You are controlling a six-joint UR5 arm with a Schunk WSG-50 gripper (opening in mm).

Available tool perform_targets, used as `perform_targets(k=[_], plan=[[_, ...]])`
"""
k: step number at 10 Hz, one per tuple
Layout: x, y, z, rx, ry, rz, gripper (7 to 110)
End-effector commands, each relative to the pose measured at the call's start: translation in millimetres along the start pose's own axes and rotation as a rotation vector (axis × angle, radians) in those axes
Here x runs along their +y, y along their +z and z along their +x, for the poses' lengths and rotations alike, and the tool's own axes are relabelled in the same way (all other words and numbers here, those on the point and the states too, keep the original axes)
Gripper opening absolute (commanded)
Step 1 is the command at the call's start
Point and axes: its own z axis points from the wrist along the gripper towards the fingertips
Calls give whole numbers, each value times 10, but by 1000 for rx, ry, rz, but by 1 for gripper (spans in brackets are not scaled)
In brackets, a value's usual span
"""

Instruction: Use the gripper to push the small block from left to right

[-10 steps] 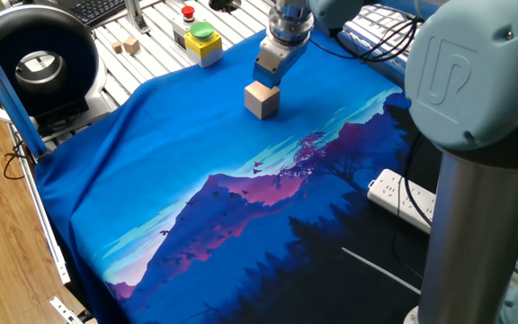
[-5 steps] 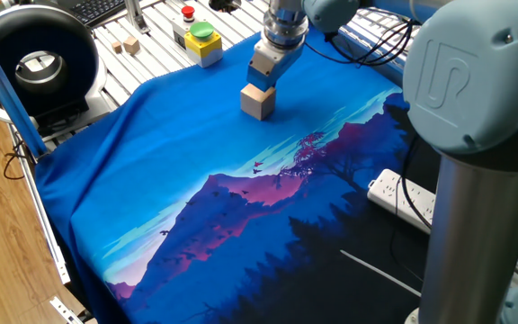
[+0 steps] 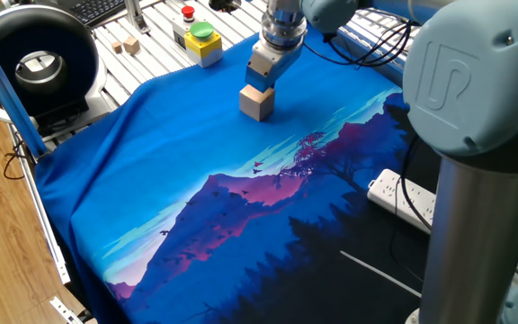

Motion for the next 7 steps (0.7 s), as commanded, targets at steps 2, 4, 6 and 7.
perform_targets(k=[2, 4, 6, 7], plan=[[148, 2, 23, -13, 38, -11, 7], [169, -8, 25, -14, 40, -12, 7], [228, 5, 30, -15, 50, -12, 7], [273, 12, 33, -18, 58, -10, 7]])
